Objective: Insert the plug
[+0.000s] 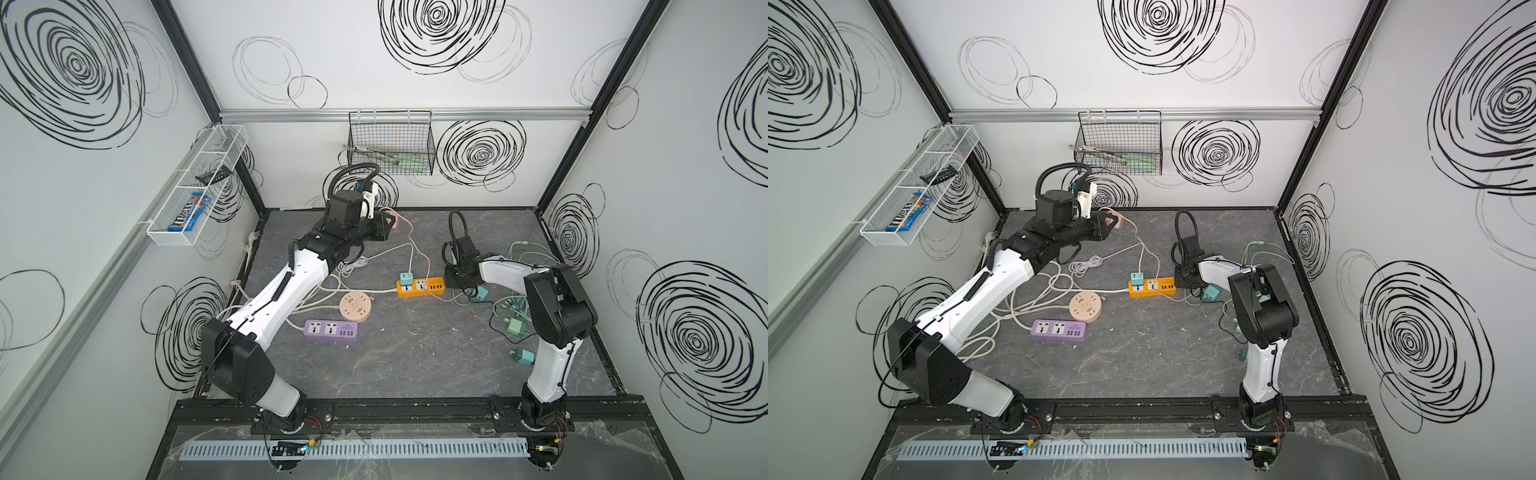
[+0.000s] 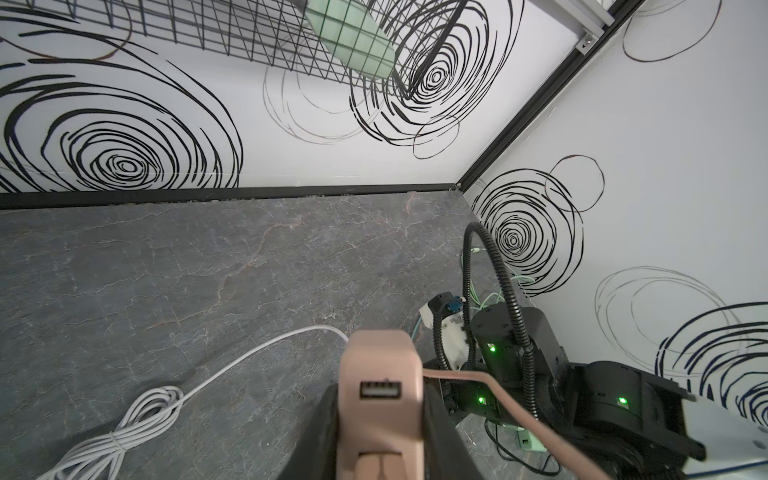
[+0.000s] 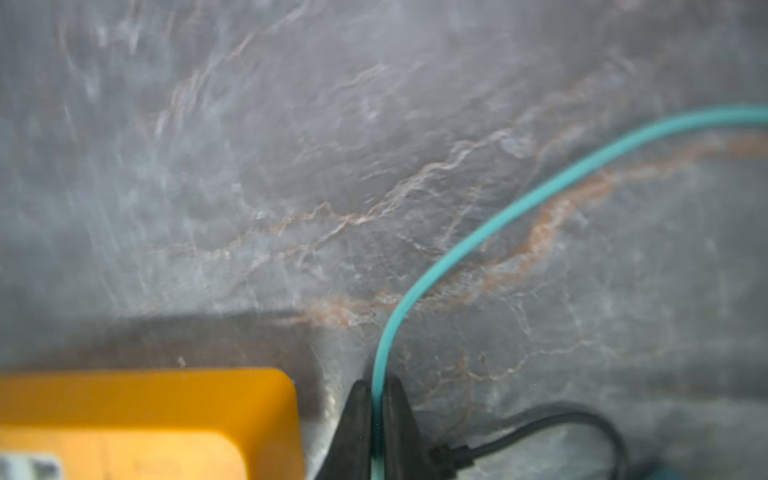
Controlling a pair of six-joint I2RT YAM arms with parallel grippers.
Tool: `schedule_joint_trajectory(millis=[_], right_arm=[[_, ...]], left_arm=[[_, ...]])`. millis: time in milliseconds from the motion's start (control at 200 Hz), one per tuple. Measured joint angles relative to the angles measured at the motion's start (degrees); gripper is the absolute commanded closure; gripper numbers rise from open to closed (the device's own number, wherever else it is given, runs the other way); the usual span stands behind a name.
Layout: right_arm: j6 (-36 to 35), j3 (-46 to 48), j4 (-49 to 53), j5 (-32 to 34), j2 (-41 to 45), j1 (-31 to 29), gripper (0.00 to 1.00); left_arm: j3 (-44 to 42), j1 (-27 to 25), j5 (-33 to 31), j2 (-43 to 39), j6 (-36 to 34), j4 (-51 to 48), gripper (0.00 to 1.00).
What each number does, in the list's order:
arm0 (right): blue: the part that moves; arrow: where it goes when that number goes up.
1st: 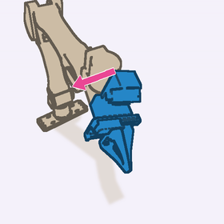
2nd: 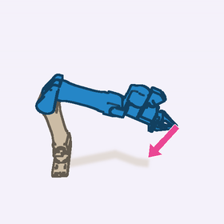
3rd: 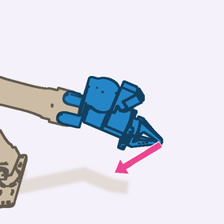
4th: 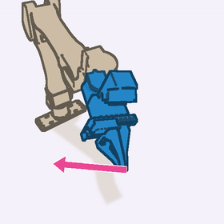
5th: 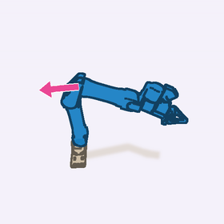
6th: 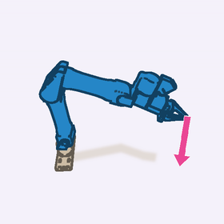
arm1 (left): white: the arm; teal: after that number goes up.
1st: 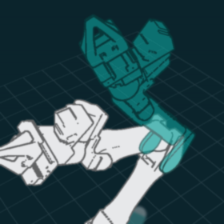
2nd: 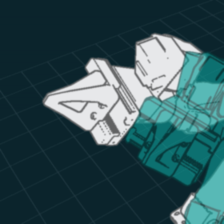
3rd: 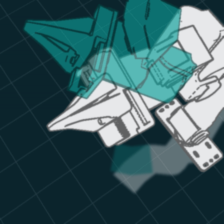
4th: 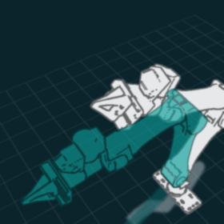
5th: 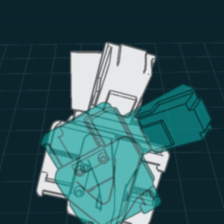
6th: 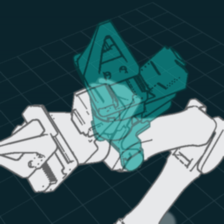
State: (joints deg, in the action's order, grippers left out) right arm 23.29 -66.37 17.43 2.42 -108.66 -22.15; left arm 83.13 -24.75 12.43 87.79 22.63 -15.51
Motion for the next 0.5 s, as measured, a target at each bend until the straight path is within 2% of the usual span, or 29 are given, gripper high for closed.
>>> schedule_joint_trajectory(millis=[115, 220, 295, 410, 500], right_arm=[[0.2, 0.4, -0.3, 1.4, 2.4, 0.4, 1.00], [0.4, 2.1, -0.8, 1.7, 11.4, 3.5, 1.00], [0.8, 3.7, -2.7, 0.8, 20.8, 9.4, 1.00], [1.3, 7.7, -9.3, 0.6, 35.3, 23.2, 1.00], [1.9, 11.2, -12.3, 0.7, 42.8, 32.5, 1.00]], left_arm=[[0.0, 0.3, -0.8, -0.1, -0.5, -0.5, 1.00], [-0.4, 1.5, -1.9, -1.1, -0.5, -1.0, 1.00], [-1.3, 2.9, -2.8, -3.0, -0.5, -1.2, 1.00], [-1.5, 4.4, -3.9, -5.5, -0.5, -1.0, 1.00], [-1.5, 4.3, -3.9, -6.4, -0.3, -0.6, 1.00]])
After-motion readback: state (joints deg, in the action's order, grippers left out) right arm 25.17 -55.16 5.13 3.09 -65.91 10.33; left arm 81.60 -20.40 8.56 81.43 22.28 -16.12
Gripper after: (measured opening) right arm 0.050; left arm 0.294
